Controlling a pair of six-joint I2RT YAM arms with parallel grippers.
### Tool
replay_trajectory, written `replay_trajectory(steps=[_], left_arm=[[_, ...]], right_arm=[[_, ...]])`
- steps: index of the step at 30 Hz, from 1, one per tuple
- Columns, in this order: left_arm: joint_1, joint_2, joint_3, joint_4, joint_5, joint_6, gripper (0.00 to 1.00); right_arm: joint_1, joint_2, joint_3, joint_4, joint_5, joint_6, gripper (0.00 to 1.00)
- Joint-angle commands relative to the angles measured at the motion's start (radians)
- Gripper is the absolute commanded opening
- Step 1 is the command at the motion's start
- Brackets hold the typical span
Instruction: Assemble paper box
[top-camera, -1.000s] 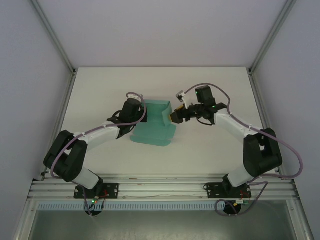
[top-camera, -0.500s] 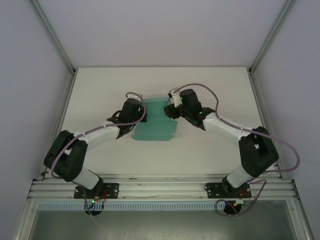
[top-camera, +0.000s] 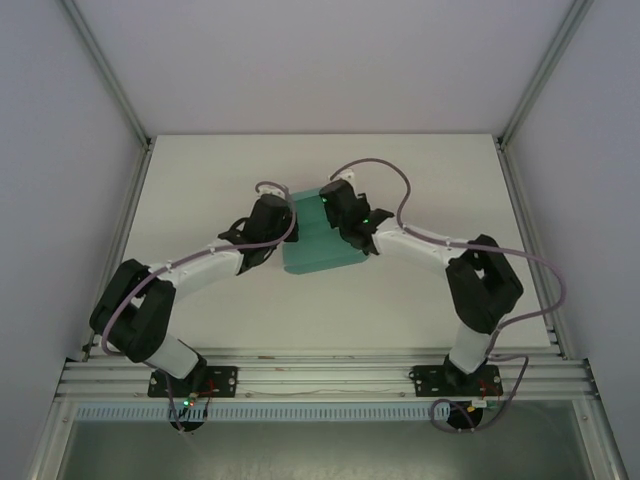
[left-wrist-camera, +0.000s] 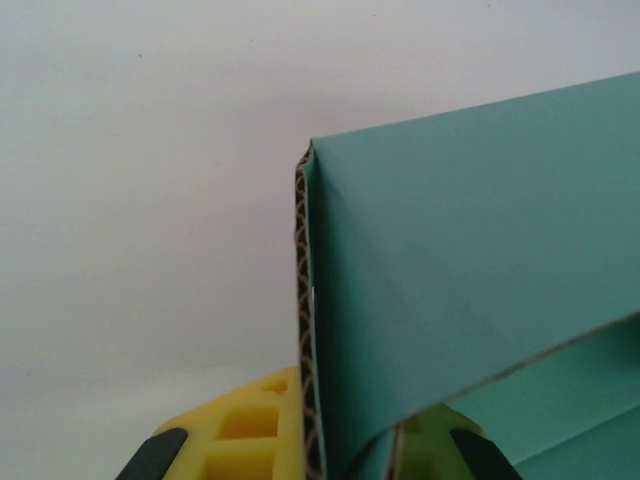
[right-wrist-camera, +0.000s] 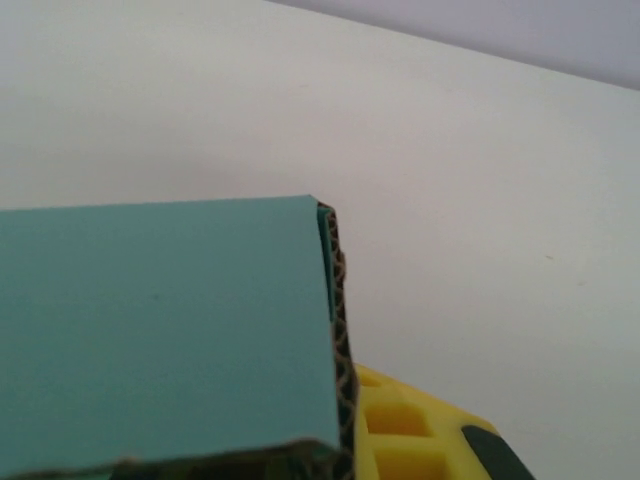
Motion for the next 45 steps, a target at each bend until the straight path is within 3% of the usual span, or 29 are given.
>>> replay_trajectory(steps=[1, 5, 8, 12, 15, 17, 19, 21, 24, 29, 32, 37, 45], left_arm=[[0.014, -0.009, 0.033, -0.043, -0.064, -0.061, 0.0], [0.014, -0.002, 0.041, -0.059, -0.075, -0.078, 0.0], [0.014, 0.0, 0.043, -0.055, -0.063, -0.078, 0.0], [0.013, 0.005, 0.044, -0.036, -0.039, -0.077, 0.0], [0.014, 0.011, 0.044, -0.026, -0.019, -0.069, 0.0], [0.014, 0.017, 0.047, -0.021, -0.017, -0.065, 0.0], [0.014, 0.025, 0.049, -0.023, -0.023, -0.061, 0.0], [0.014, 0.036, 0.053, -0.025, -0.028, -0.051, 0.0], [0.014, 0.048, 0.056, -0.019, -0.02, -0.028, 0.0], [0.015, 0.045, 0.062, -0.015, 0.01, 0.061, 0.0], [0.016, 0.045, 0.1, -0.091, 0.033, 0.135, 0.0], [0.014, 0.061, 0.203, -0.363, 0.123, 0.179, 0.0], [-0.032, 0.103, 0.303, -0.821, 0.257, 0.227, 0.0]], right_arm=[[-0.052, 0.081, 0.042, -0.24, 0.415, 0.104, 0.0], [-0.055, 0.12, 0.072, -0.255, 0.476, 0.112, 0.0], [-0.058, 0.123, 0.066, -0.204, 0.437, 0.09, 0.0], [-0.06, 0.074, 0.001, -0.029, 0.247, 0.007, 0.0], [-0.058, 0.009, -0.093, 0.162, 0.015, -0.088, 0.1], [-0.059, -0.047, -0.156, 0.267, -0.158, -0.114, 0.3], [-0.059, -0.101, -0.207, 0.347, -0.312, -0.132, 0.61], [-0.059, -0.154, -0.245, 0.394, -0.413, -0.133, 0.72], [-0.058, -0.234, -0.287, 0.406, -0.482, -0.123, 1.0], [-0.06, -0.403, -0.391, 0.421, -0.468, -0.085, 1.0], [-0.063, -0.527, -0.453, 0.393, -0.396, -0.051, 1.0], [-0.099, -0.689, -0.485, 0.17, -0.248, 0.066, 1.0], [-0.182, -0.846, -0.556, -0.1, -0.245, 0.16, 1.0]])
